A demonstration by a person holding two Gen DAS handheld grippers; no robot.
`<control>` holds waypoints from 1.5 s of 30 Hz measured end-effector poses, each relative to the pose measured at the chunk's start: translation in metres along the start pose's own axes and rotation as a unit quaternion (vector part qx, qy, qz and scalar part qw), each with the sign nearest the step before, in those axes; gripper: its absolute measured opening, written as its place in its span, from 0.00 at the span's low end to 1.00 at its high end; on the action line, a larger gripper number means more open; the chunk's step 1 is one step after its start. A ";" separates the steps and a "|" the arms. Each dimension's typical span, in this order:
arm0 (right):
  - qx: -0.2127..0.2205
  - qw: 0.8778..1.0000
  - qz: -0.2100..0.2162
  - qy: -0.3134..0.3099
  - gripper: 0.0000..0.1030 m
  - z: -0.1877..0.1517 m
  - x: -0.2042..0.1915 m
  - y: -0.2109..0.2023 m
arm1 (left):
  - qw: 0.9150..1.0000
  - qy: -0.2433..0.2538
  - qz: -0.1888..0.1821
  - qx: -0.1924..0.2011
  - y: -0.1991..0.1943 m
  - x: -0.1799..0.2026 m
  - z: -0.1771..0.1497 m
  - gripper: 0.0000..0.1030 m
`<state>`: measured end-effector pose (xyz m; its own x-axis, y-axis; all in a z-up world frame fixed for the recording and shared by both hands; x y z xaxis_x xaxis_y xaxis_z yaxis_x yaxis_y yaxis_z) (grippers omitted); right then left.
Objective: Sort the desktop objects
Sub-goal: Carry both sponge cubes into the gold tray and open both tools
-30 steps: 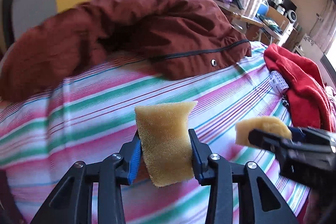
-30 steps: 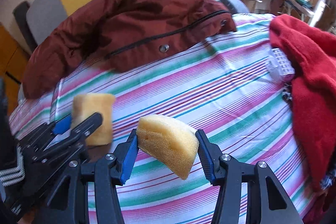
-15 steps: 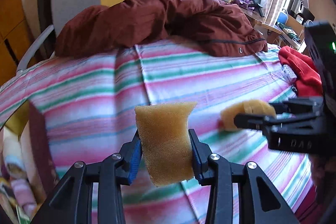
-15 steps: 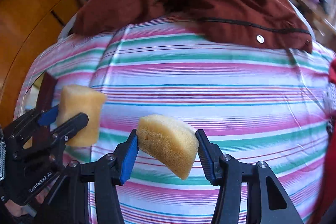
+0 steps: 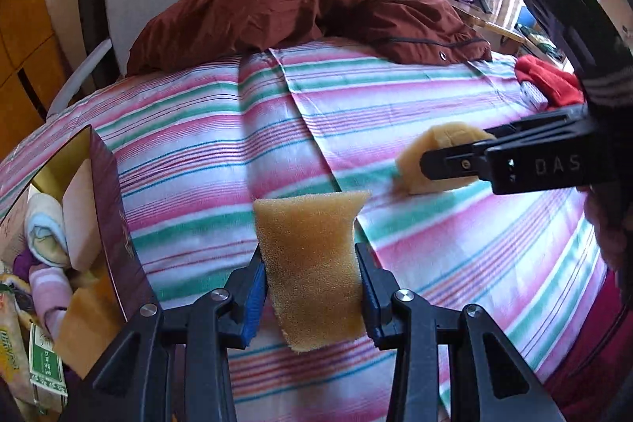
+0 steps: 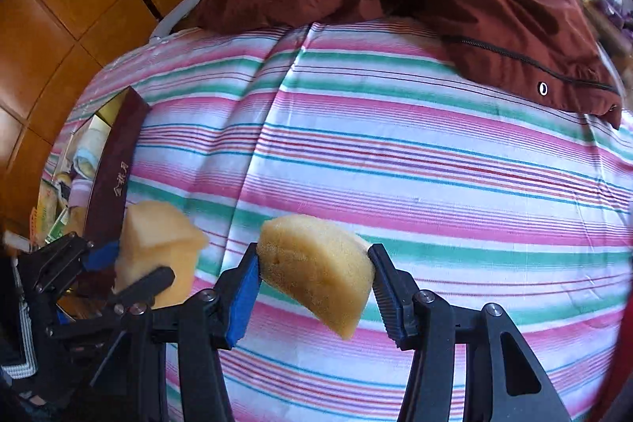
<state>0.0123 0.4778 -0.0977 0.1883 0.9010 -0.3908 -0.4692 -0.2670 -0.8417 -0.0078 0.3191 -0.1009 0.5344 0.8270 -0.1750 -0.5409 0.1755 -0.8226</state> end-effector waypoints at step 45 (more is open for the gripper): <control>0.011 0.999 0.033 -0.003 0.53 -0.052 -0.105 -0.007 | 0.991 -0.075 -0.007 0.109 -0.097 -0.080 -0.019 0.40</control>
Point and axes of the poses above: each gripper's, at about its wrist camera, not at the fingertips, and y roughly the way its jaws point, x to its right, z to its top, the point moved 4 cm from there along y, roughly the way its jaws point, and after that the axes turned 13 degrees about z, right-handed, at the moved point
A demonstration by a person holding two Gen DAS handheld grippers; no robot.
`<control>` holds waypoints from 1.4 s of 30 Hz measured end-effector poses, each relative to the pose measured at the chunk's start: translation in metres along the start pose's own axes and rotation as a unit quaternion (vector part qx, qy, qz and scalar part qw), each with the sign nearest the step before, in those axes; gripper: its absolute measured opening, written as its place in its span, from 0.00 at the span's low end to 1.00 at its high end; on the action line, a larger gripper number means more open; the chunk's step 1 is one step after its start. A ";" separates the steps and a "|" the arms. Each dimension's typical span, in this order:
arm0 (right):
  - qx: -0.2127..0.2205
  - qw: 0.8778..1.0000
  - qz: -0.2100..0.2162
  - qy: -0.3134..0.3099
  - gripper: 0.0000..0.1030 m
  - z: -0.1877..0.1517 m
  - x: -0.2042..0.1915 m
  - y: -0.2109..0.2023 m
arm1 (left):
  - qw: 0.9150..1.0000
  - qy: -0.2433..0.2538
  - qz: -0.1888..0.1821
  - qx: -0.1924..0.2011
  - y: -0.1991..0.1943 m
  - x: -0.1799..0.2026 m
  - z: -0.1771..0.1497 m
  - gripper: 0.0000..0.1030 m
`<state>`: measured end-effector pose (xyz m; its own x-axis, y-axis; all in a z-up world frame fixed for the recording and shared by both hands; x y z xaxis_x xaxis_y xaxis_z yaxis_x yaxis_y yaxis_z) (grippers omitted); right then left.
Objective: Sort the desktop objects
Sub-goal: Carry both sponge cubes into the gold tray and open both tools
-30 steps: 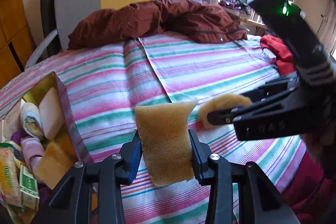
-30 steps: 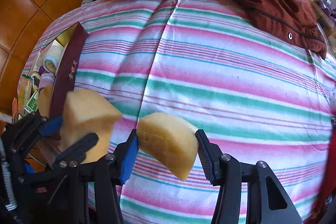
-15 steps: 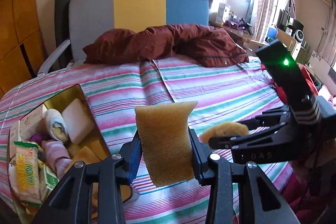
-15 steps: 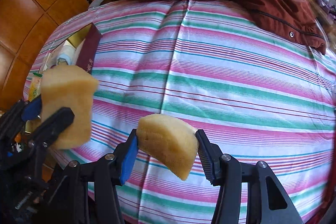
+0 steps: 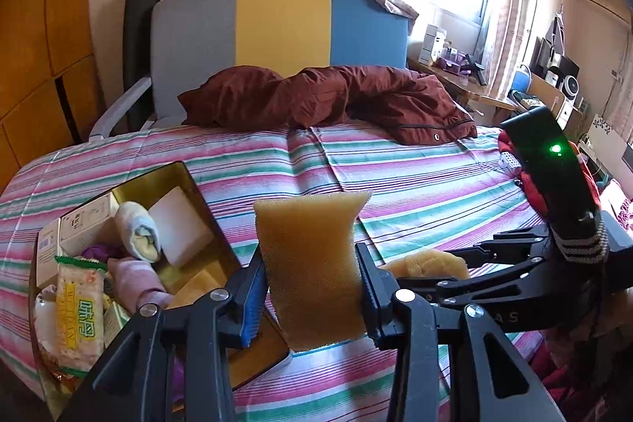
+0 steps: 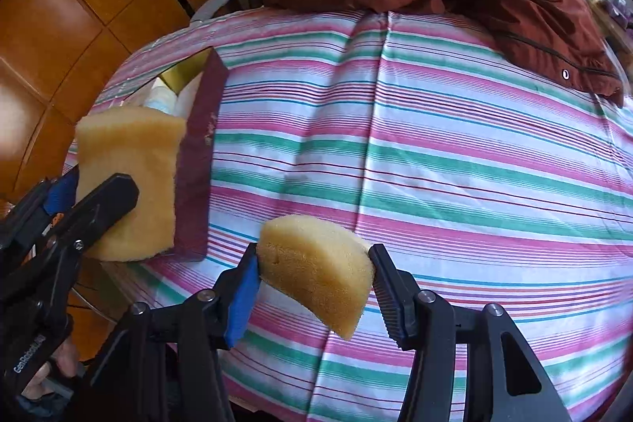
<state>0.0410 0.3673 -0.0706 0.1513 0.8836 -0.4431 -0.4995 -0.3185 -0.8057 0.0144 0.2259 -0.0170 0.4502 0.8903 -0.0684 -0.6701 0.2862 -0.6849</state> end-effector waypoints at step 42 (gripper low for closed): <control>0.024 0.988 0.110 -0.110 0.55 0.042 -0.144 0.038 | 0.992 -0.112 0.038 -0.033 -0.014 -0.134 -0.062 0.40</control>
Point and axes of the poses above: each gripper's, at about its wrist camera, not at the fingertips, and y roughly the way its jaws point, x to its right, z to its top, the point moved 4 cm from there along y, roughly the way its jaws point, and after that the axes turned 13 degrees about z, right-handed, at the moved point
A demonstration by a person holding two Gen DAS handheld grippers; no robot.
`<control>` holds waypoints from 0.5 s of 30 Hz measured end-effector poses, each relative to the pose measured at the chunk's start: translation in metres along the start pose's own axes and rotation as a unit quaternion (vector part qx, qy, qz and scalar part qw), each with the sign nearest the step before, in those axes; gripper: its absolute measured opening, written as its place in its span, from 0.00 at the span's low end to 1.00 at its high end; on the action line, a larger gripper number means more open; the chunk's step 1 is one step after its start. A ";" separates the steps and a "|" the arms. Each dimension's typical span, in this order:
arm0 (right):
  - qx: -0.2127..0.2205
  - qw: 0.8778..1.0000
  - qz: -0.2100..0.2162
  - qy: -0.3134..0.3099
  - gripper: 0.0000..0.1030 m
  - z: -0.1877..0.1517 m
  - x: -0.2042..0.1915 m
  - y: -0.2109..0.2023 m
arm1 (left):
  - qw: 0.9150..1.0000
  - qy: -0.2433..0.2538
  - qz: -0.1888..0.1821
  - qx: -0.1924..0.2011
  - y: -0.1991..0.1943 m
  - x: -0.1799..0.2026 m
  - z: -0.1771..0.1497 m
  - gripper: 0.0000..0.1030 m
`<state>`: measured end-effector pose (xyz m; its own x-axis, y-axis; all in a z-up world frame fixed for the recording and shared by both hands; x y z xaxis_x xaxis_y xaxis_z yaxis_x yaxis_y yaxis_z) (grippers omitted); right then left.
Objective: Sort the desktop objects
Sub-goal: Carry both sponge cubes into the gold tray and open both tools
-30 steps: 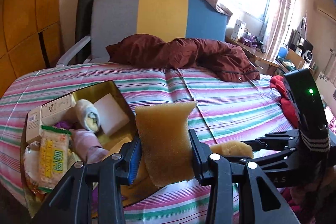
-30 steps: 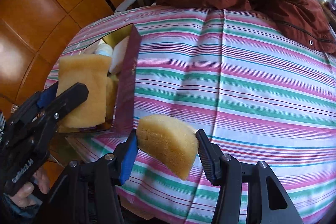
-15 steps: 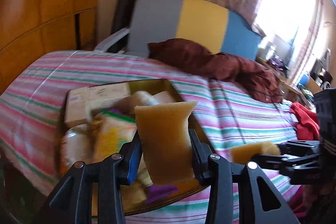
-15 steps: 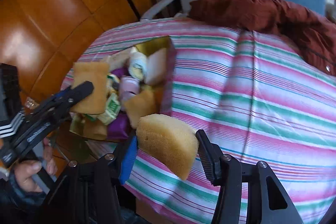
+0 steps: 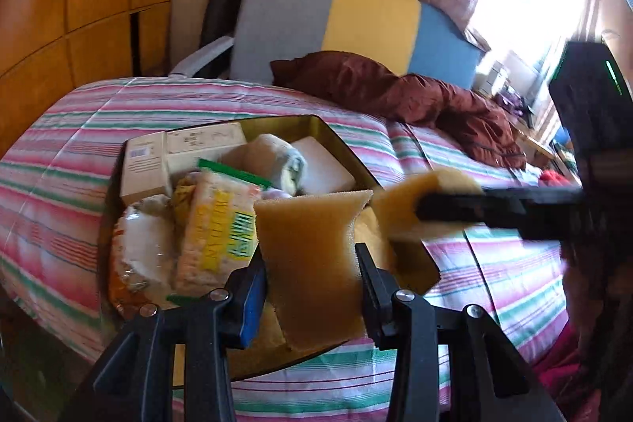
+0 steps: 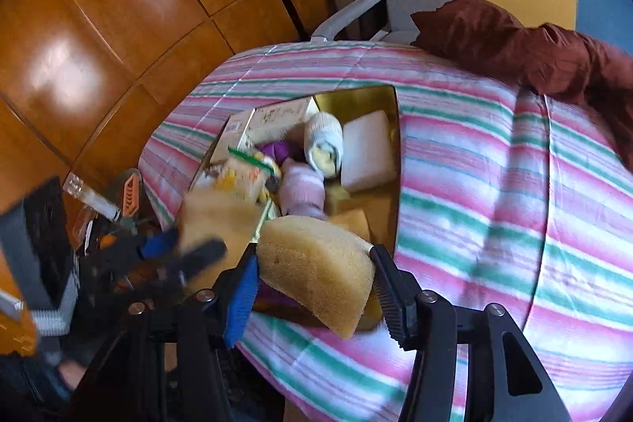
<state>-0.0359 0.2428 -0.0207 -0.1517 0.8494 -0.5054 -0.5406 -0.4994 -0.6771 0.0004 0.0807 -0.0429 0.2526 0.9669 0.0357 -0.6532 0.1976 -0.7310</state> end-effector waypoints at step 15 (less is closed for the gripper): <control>-0.034 0.999 -0.030 0.013 0.56 0.060 0.024 0.067 | 0.998 0.047 0.041 -0.020 0.058 0.017 -0.002 0.42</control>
Point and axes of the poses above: each gripper's, at about its wrist camera, not at the fingertips, and y roughly the way its jaws point, x to its right, z to its top, the point moved 4 cm from there along y, roughly the way its jaws point, and after that the axes turned 13 degrees about z, right-handed, at the moved point
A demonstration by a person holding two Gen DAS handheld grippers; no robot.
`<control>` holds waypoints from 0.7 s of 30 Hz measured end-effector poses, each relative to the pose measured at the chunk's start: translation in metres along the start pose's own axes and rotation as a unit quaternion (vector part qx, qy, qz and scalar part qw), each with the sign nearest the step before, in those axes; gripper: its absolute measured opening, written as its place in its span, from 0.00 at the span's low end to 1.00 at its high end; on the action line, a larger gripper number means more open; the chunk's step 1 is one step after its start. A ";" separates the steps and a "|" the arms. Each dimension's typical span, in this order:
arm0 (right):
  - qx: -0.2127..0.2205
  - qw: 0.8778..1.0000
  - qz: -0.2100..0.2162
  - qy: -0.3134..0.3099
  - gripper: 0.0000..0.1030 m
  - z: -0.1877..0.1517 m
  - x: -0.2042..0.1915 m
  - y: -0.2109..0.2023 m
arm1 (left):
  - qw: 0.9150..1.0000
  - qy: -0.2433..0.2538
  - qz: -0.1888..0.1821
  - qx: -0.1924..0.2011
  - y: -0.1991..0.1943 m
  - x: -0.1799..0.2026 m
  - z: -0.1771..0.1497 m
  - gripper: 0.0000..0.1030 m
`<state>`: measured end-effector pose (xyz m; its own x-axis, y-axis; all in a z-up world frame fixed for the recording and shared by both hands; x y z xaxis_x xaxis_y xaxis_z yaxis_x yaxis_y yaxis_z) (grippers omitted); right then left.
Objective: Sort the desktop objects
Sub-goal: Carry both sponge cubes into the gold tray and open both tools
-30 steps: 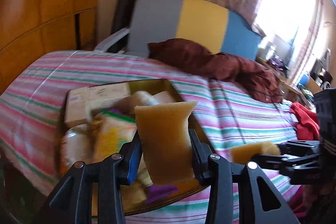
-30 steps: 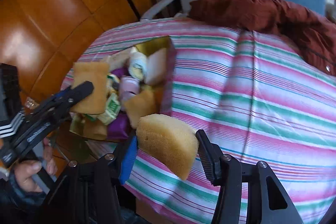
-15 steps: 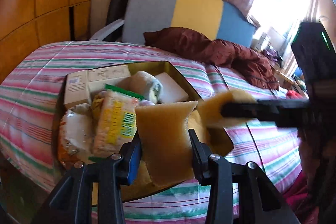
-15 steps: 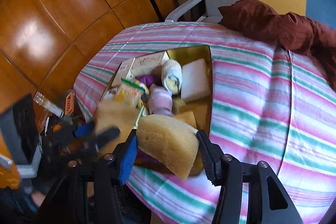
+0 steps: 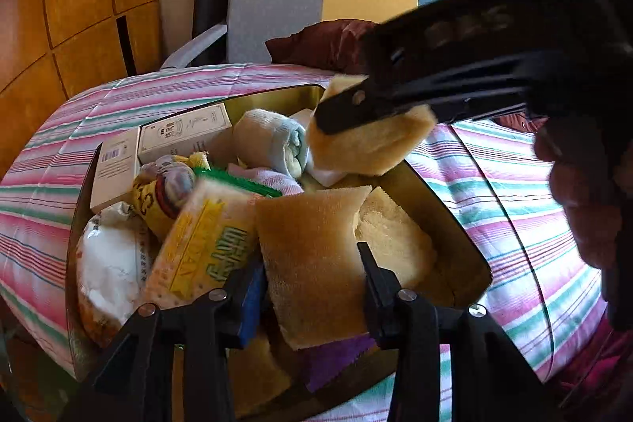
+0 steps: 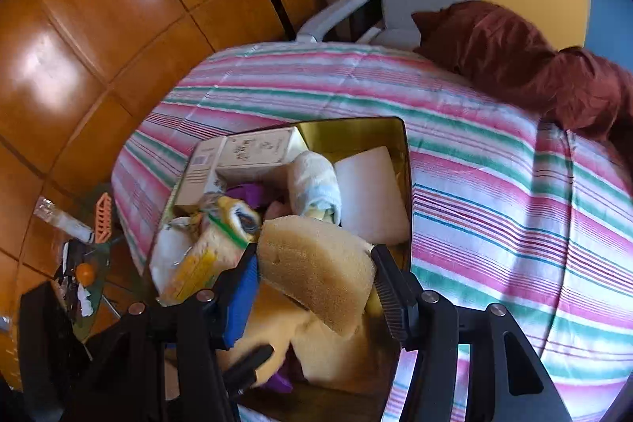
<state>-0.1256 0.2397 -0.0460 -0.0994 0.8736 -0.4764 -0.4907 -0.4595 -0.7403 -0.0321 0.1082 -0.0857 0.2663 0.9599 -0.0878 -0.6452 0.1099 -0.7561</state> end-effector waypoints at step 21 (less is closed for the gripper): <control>0.012 0.999 0.021 0.020 0.75 -0.011 -0.001 -0.005 | 0.999 -0.033 0.033 0.011 -0.019 -0.021 0.007 0.55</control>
<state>-0.1137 0.2397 -0.0470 -0.0854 0.8460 -0.5262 -0.5073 -0.4915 -0.7079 -0.0304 0.0878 -0.0651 0.1747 0.9801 -0.0941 -0.6753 0.0497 -0.7358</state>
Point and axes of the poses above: each gripper's, at about its wrist camera, not at the fingertips, and y roughly the way its jaws point, x to its right, z to its top, the point moved 4 cm from there along y, roughly the way its jaws point, and after that the axes turned 13 degrees about z, right-handed, at the moved point
